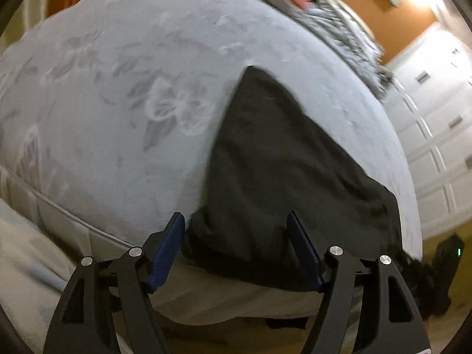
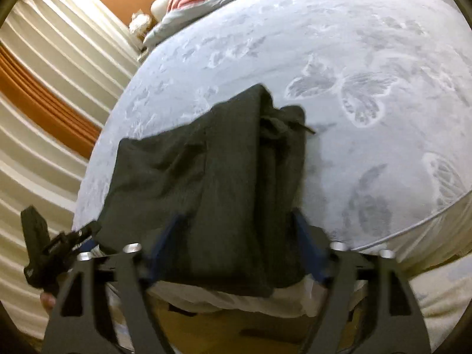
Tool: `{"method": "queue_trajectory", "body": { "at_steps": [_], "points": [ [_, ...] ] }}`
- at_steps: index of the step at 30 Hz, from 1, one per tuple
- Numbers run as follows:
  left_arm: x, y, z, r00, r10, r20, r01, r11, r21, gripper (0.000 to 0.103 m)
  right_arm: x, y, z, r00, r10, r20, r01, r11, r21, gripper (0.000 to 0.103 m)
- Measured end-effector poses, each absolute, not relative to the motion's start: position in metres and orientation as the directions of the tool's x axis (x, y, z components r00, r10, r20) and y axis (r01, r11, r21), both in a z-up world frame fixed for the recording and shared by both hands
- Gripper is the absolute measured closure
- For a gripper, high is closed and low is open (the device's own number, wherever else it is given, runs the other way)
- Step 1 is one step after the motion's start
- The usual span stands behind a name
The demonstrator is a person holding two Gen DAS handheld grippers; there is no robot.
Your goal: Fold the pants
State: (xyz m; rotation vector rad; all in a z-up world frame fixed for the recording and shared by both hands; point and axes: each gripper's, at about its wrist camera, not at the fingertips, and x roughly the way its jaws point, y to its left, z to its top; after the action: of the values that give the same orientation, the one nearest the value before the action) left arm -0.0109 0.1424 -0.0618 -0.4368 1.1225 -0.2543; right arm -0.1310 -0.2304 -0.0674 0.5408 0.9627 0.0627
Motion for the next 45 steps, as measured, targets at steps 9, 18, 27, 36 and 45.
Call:
{"method": "queue_trajectory", "body": {
  "at_steps": [9, 18, 27, 36, 45],
  "points": [
    [-0.013, 0.135, -0.051, 0.382, -0.531, -0.756, 0.059, 0.831, -0.554, 0.082, -0.127, -0.218, -0.07, 0.585, 0.334, -0.739, 0.109, 0.871, 0.48, 0.071],
    [-0.06, 0.143, 0.048, 0.454, -0.635, -0.625, 0.245, 0.763, -0.598, 0.086, -0.171, -0.196, 0.011, 0.664, 0.407, -0.627, -0.049, 0.86, 0.507, 0.072],
    [-0.096, 0.145, 0.145, 0.594, -0.647, -0.479, 0.417, 0.756, -0.504, 0.087, -0.197, -0.178, 0.092, 0.762, 0.425, -0.489, -0.193, 0.869, 0.455, 0.072],
    [-0.079, 0.138, 0.23, 0.728, -0.633, -0.262, 0.539, 0.765, -0.353, 0.088, -0.176, -0.172, 0.176, 0.861, 0.422, -0.282, -0.32, 0.883, 0.344, 0.072],
    [0.011, 0.111, 0.31, 0.807, -0.568, -0.16, 0.529, 0.816, -0.232, 0.103, -0.076, -0.178, 0.238, 0.88, 0.449, -0.154, -0.398, 0.875, 0.275, 0.103]
  ]
}}
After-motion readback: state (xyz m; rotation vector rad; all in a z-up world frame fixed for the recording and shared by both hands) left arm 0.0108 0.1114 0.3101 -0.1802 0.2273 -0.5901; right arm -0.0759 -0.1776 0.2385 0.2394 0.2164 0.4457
